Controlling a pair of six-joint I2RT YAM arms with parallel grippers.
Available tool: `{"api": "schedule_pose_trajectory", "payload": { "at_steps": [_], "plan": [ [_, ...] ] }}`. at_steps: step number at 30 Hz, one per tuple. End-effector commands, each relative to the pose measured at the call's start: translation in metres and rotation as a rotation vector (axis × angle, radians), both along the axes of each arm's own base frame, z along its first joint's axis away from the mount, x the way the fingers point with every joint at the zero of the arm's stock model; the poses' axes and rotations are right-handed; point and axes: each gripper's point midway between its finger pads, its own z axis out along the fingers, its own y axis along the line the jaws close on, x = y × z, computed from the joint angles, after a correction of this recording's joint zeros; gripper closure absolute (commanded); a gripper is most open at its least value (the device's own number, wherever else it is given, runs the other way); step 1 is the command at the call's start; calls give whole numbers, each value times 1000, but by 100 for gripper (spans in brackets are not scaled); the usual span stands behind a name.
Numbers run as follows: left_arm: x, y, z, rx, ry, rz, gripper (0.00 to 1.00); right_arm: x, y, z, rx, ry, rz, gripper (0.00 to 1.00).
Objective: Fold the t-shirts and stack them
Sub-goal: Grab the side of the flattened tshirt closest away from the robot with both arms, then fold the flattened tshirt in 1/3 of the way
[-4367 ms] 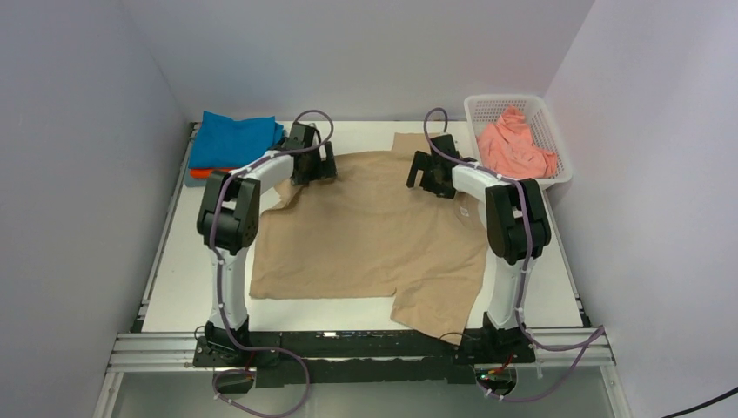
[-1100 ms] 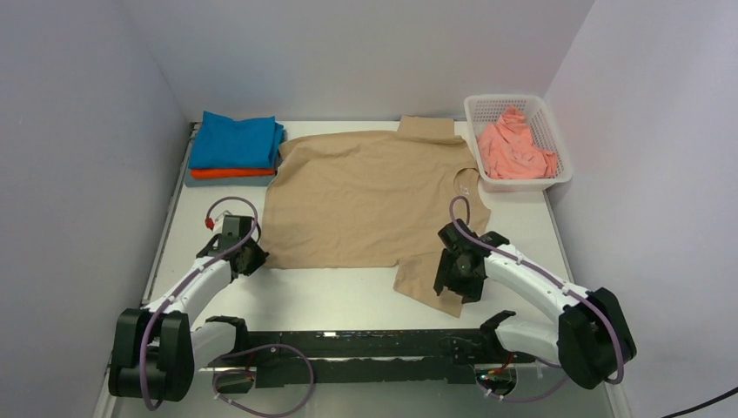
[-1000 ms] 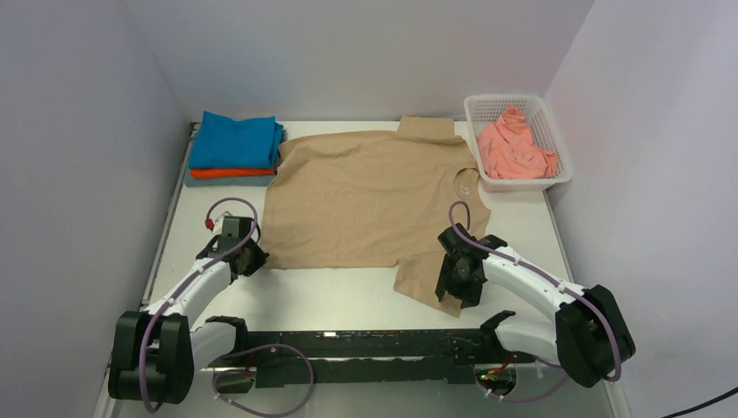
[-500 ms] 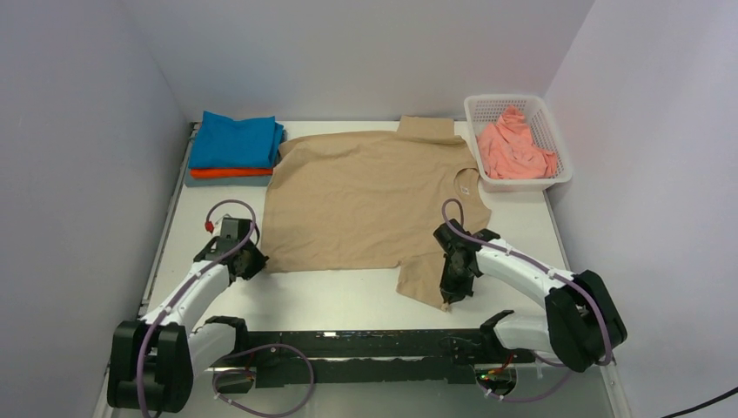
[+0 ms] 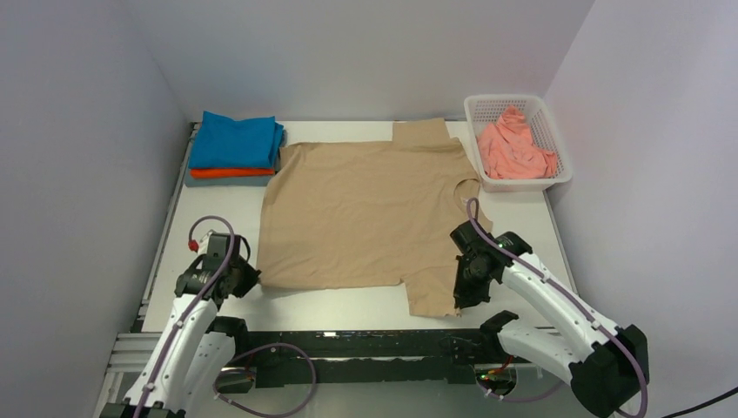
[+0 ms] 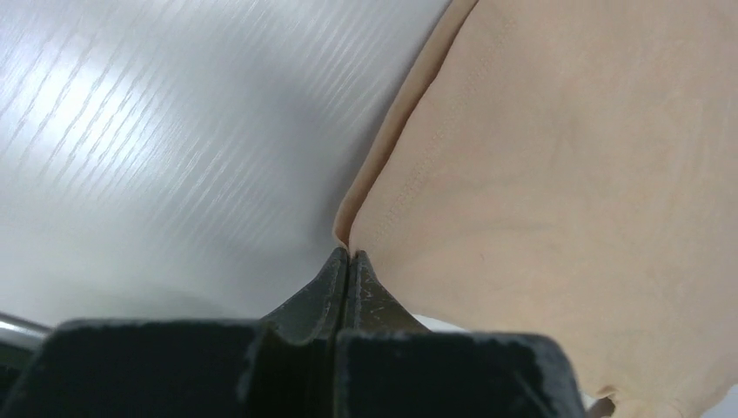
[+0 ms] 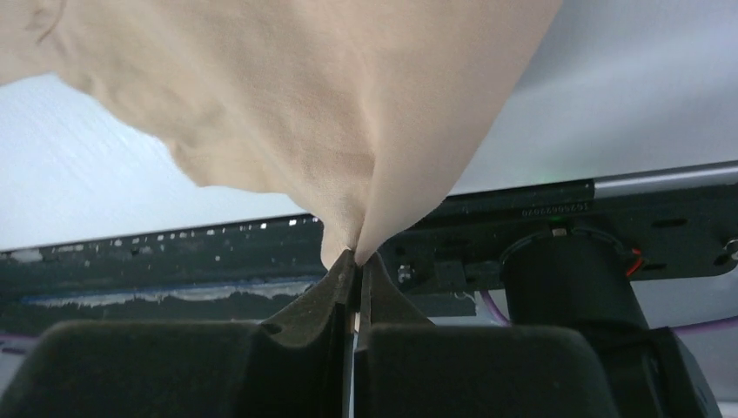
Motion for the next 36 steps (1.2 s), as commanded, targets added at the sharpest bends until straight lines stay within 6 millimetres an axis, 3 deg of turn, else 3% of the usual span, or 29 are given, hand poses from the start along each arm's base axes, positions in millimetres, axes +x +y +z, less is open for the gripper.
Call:
{"api": "schedule_pose_trajectory", "payload": {
  "at_steps": [1, 4, 8, 10, 16, 22, 28, 36],
  "plan": [
    [-26, -5, -3, -23, 55, 25, 100, -31, 0, 15, 55, 71, 14, 99],
    [-34, -11, -6, -43, 70, 16, 100, -38, 2, 18, 98, 50, -2, 99],
    [-23, -10, 5, -22, 11, 6, 100, -22, 7, 14, 106, -6, -9, 98],
    [-8, -14, 19, -28, -52, -13, 100, -3, 12, 17, 100, -56, 8, 98],
    [35, -20, 40, -26, -158, -19, 100, 81, 19, 53, 48, -348, -5, 98],
    [81, -25, 57, -11, -213, -34, 100, 137, 19, 78, 92, -509, -69, 98],
    [119, -16, 60, 21, -211, 3, 100, 183, 8, 88, 99, -573, -118, 97],
    [159, -6, 60, 38, -205, 29, 100, 229, -7, 89, 132, -600, -157, 97]
  ]
}}
